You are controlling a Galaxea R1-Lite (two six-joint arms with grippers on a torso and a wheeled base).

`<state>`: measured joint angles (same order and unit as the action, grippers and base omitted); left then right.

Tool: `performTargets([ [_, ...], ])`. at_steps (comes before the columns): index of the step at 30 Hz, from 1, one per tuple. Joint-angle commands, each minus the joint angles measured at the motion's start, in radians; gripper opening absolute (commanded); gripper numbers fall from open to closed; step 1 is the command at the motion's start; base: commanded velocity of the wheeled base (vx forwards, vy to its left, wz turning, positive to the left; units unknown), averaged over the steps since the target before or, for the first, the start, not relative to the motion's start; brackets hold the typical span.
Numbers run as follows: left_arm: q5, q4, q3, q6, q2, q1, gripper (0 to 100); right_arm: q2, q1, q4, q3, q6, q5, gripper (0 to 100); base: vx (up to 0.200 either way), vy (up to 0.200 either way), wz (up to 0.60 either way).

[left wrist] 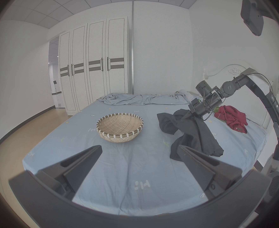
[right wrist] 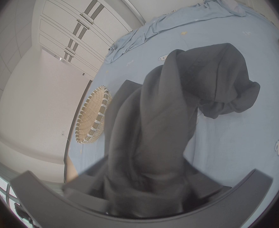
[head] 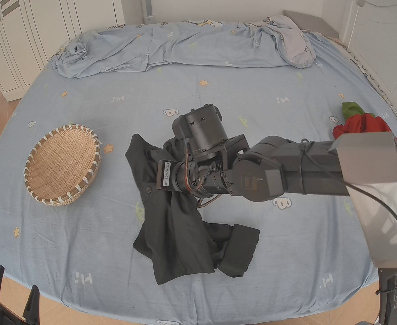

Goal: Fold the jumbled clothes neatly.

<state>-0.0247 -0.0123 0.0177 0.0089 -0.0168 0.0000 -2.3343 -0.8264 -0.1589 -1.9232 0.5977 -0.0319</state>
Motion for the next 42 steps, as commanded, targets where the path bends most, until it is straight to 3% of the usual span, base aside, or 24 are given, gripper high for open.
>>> performTargets([
  [1, 0.000, -0.001, -0.018, 0.000, 0.017, 0.000, 100, -0.019, 0.001, -0.002, -0.013, 0.002, -0.002, 100, 0.000, 0.000, 0.00],
  [7, 0.000, -0.001, -0.018, 0.000, 0.017, 0.000, 100, 0.006, 0.010, -0.016, -0.003, -0.002, -0.019, 100, 0.000, 0.000, 0.00],
  [10, 0.000, -0.001, -0.018, 0.003, 0.017, 0.000, 100, 0.030, 0.032, -0.016, 0.023, -0.036, -0.083, 100, 0.000, 0.000, 0.00],
  [13, 0.000, -0.001, -0.018, 0.003, 0.017, 0.000, 100, 0.092, 0.059, -0.014, 0.085, -0.061, -0.092, 100, 0.000, 0.000, 0.00],
  [18, 0.000, -0.001, -0.018, 0.003, 0.017, 0.000, 100, 0.260, 0.093, -0.008, 0.283, -0.067, -0.082, 100, 0.000, 0.000, 0.00],
  [25, -0.001, -0.001, -0.018, 0.009, 0.017, 0.000, 100, 0.500, 0.173, 0.021, 0.648, -0.131, 0.029, 100, 0.000, 0.000, 0.00],
  [30, -0.001, -0.001, -0.018, 0.009, 0.017, 0.000, 100, 0.535, 0.194, 0.177, 0.831, -0.136, 0.035, 100, 0.000, 0.000, 0.00],
  [31, -0.001, -0.001, -0.018, 0.009, 0.017, 0.000, 100, 0.538, 0.196, 0.260, 0.914, -0.142, 0.035, 100, 0.000, 0.000, 0.00],
  [35, -0.001, -0.001, -0.018, 0.008, 0.017, 0.000, 100, 0.538, 0.213, 0.308, 1.029, -0.194, 0.037, 100, 0.000, 0.000, 0.00],
  [42, 0.000, 0.000, -0.018, 0.005, 0.017, 0.000, 100, 0.535, 0.213, 0.322, 1.078, -0.188, 0.079, 100, 0.000, 0.000, 0.00],
])
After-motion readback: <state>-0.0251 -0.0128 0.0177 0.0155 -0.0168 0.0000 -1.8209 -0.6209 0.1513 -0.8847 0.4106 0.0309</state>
